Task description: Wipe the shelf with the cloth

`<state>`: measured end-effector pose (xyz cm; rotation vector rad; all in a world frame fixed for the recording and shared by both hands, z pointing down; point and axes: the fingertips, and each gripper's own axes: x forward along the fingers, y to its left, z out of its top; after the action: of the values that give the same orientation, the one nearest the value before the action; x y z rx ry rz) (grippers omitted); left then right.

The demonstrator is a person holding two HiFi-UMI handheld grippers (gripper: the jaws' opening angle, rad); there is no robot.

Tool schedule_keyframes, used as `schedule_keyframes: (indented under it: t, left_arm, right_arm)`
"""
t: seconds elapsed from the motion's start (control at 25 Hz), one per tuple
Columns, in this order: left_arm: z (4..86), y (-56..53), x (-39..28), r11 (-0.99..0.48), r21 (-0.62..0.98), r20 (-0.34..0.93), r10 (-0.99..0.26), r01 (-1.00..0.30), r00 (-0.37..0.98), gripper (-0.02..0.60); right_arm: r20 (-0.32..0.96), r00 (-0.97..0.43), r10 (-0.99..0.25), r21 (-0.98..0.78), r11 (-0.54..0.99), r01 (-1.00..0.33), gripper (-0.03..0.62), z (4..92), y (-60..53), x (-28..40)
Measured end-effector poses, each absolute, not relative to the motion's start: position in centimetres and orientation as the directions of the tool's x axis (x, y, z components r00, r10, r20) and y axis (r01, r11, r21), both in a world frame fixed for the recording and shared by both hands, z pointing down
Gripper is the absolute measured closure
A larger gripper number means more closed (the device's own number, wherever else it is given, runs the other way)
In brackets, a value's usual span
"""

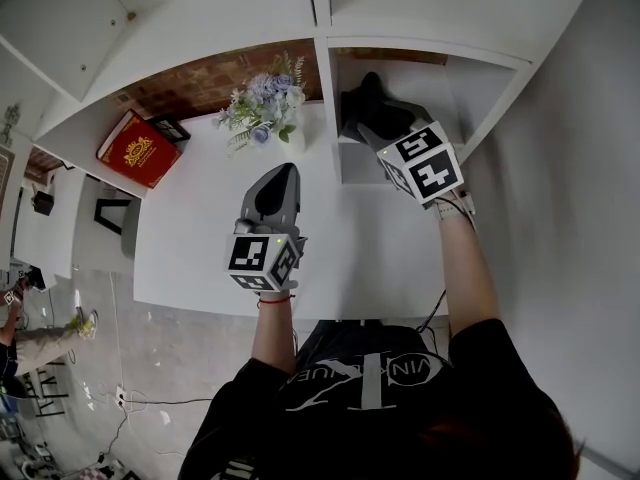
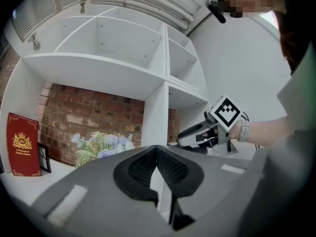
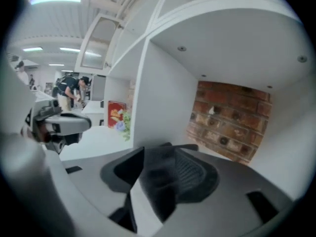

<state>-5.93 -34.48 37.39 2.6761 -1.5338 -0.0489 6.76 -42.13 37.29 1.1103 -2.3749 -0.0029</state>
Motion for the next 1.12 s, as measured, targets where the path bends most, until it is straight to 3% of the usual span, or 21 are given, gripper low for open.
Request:
schedule_keyframes:
  t: [0.12, 0.2, 0.32, 0.36, 0.44, 0.76, 1.12]
  left_arm:
    - [37.1, -34.7, -5.5, -0.516, 0.067, -0.008, -0.856, -0.854, 0.517, 0.571]
    - [37.0, -34.8, -5.2, -0.523, 0.063, -0.008, -0.852, -0.850, 0.523, 0.571]
    - [37.0, -35.0, -4.9, -0.527, 0.058, -0.006, -0.850, -0.848, 0.527, 0.571]
    - [37.0, -35.1, -4.9, -0.527, 0.059, -0.007, -0.849, -0.848, 0.528, 0.571]
    - [37.0, -35.2, -4.8, -0.529, 0.063, -0.008, -0.848, -0.846, 0.530, 0.571]
    - [36.4, -34.7, -4.3, -0.533, 0.066, -0.020, -0.846, -0.844, 0.533, 0.571]
    - [36.1, -33.6, -4.1, -0.535, 0.057, -0.023, -0.845, -0.843, 0.534, 0.571]
  right_arm:
    - [0.567, -0.525, -0.635, 0.285, 0.749, -0.598, 0.367, 39.7, -41.0, 6.0]
    - [0.633, -0.434, -0.641, 0.404, 0.752, -0.521, 0.364, 41.9, -41.1, 6.3]
    - [0.634, -0.338, -0.695, 0.536, 0.710, -0.456, 0.367, 42.9, -41.2, 6.6]
    - [0.628, -0.328, -0.706, 0.551, 0.701, -0.453, 0.401, 42.7, -41.1, 6.7]
    - [0.615, -0.333, -0.715, 0.552, 0.692, -0.466, 0.443, 42.4, -40.8, 6.9]
    - [0.574, -0.362, -0.735, 0.489, 0.662, -0.569, 0.513, 41.6, -39.8, 8.4]
    - [0.571, -0.317, -0.757, 0.471, 0.619, -0.629, 0.520, 42.1, -38.7, 11.4]
